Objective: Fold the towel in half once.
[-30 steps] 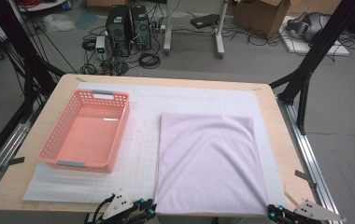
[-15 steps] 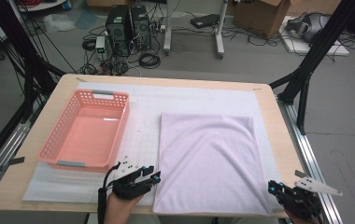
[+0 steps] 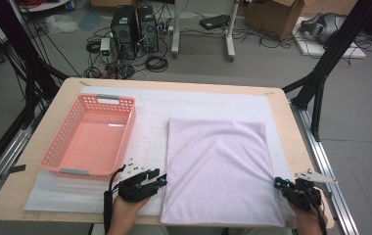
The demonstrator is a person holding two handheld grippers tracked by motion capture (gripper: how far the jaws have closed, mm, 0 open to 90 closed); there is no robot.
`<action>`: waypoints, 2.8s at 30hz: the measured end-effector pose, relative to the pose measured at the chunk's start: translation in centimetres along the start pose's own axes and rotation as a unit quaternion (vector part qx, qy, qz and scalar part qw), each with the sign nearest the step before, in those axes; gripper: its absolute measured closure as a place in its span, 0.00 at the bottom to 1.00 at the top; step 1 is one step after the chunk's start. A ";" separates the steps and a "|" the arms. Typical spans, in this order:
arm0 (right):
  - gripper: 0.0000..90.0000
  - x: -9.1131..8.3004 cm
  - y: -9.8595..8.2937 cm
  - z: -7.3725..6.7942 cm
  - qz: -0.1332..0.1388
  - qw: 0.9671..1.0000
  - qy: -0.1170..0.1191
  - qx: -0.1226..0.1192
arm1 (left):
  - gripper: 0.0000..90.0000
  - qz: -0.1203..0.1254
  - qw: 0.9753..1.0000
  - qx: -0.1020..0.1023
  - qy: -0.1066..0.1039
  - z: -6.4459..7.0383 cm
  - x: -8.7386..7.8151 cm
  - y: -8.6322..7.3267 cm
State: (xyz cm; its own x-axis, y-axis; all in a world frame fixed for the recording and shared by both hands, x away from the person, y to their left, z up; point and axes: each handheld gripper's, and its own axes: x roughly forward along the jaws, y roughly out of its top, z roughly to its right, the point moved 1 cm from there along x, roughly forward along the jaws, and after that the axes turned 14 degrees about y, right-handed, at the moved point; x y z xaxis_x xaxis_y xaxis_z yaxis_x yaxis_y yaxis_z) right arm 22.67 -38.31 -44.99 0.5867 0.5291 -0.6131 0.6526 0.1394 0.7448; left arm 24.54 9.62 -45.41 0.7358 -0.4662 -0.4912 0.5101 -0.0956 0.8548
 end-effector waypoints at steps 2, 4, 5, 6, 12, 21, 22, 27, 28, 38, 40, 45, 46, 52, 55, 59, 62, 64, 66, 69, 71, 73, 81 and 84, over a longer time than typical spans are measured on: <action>0.88 -0.1 -0.3 0.0 0.001 1.000 0.000 0.000 | 0.69 -0.003 1.000 -0.002 -0.003 0.0 0.2 0.1; 0.82 -0.4 -0.3 -0.1 0.009 1.000 -0.004 -0.004 | 0.71 -0.009 1.000 -0.002 -0.004 0.0 0.5 0.3; 0.79 -0.7 -0.2 0.0 0.017 1.000 -0.003 -0.003 | 0.71 -0.013 1.000 -0.003 -0.002 0.0 0.7 0.4; 0.79 -0.9 -0.2 0.0 0.024 1.000 0.001 -0.002 | 0.71 -0.017 1.000 -0.007 -0.002 -0.2 1.0 0.6; 0.78 -1.3 -0.6 0.0 0.027 1.000 0.010 0.003 | 0.69 -0.050 0.999 -0.003 0.009 -0.1 2.9 1.3; 0.77 -1.1 -0.6 -0.1 0.022 1.000 0.016 -0.007 | 0.95 -0.066 0.991 0.025 0.111 0.3 3.8 1.9; 0.77 -1.1 -0.6 -0.2 0.023 1.000 0.017 -0.006 | 0.95 -0.066 0.993 0.012 0.100 -0.1 3.9 1.8; 0.75 -1.5 -0.6 0.0 0.029 0.999 0.018 -0.003 | 0.70 -0.061 0.997 -0.001 0.052 -0.5 3.3 1.5; 0.75 -1.6 -0.7 0.1 0.029 0.999 0.018 0.000 | 0.67 -0.064 0.997 -0.005 0.050 -0.5 3.1 1.3; 0.77 -1.6 -1.0 -0.6 0.018 0.999 0.039 -0.002 | 0.61 -0.044 0.999 -0.002 0.017 0.0 1.5 0.4; 0.81 -0.8 -0.9 -0.6 0.014 0.999 0.037 -0.002 | 0.60 -0.042 0.999 0.000 0.014 0.0 1.5 0.4; 0.97 -0.5 -0.5 -0.8 -0.003 1.000 -0.005 -0.030 | 0.58 -0.038 0.999 0.001 0.013 0.1 1.4 0.4; 0.97 -0.8 -0.4 -0.7 -0.002 0.999 -0.014 -0.032 | 0.58 -0.039 0.999 0.000 0.012 0.1 1.3 0.3; 0.77 -1.2 -0.9 -0.6 0.010 1.000 0.009 -0.004 | 0.57 -0.052 0.999 -0.001 0.011 0.4 1.0 -0.1; 0.72 -2.4 -1.1 -0.9 0.020 1.000 0.019 0.005 | 0.56 -0.058 0.998 0.001 0.006 0.9 0.5 -0.8; 0.69 -2.2 -2.5 -1.5 -0.012 0.999 0.032 0.007 | 0.56 -0.061 0.998 0.003 -0.006 1.7 0.0 -1.3; 0.80 -2.2 -2.8 -2.0 -0.018 1.000 0.022 0.007 | 0.57 -0.050 0.999 0.009 0.007 2.4 -0.2 -1.8; 0.93 -2.2 -2.8 -2.3 -0.019 0.999 0.033 0.007 | 0.75 -0.043 0.997 0.037 0.049 3.0 -0.4 -2.1; 0.96 -2.2 -2.7 -2.4 -0.027 0.999 0.033 0.012 | 0.96 -0.065 0.997 0.006 0.032 2.7 -0.4 -1.8; 0.97 -2.7 -2.8 -2.1 -0.026 0.999 0.042 0.016 | 0.97 -0.077 0.997 -0.006 0.017 2.5 -1.0 -1.9; 0.97 -3.3 -3.1 -2.1 -0.025 0.998 0.047 0.016 | 0.97 -0.082 0.997 -0.013 0.000 2.3 -1.7 -2.1; 0.97 -4.1 -3.5 -2.3 -0.029 0.998 0.056 0.014 | 0.97 -0.083 0.996 -0.013 -0.013 2.3 -2.5 -2.3; 0.79 -5.4 -4.1 -3.1 -0.023 0.998 0.057 0.007 | 0.70 -0.025 0.999 0.007 -0.034 2.1 -3.0 -2.0; 0.75 -5.1 -2.9 -2.7 0.001 0.999 0.050 -0.011 | 0.64 0.006 1.000 0.014 -0.025 1.3 -1.6 -0.3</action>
State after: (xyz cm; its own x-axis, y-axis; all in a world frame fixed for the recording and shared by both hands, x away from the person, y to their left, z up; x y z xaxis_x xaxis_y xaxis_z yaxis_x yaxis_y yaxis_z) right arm 16.45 -39.14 -43.31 0.5367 0.6095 -0.5835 0.6408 0.1555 0.7518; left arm 22.60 9.25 -44.69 0.7185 -0.5106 -0.4722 0.4879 -0.1139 0.8654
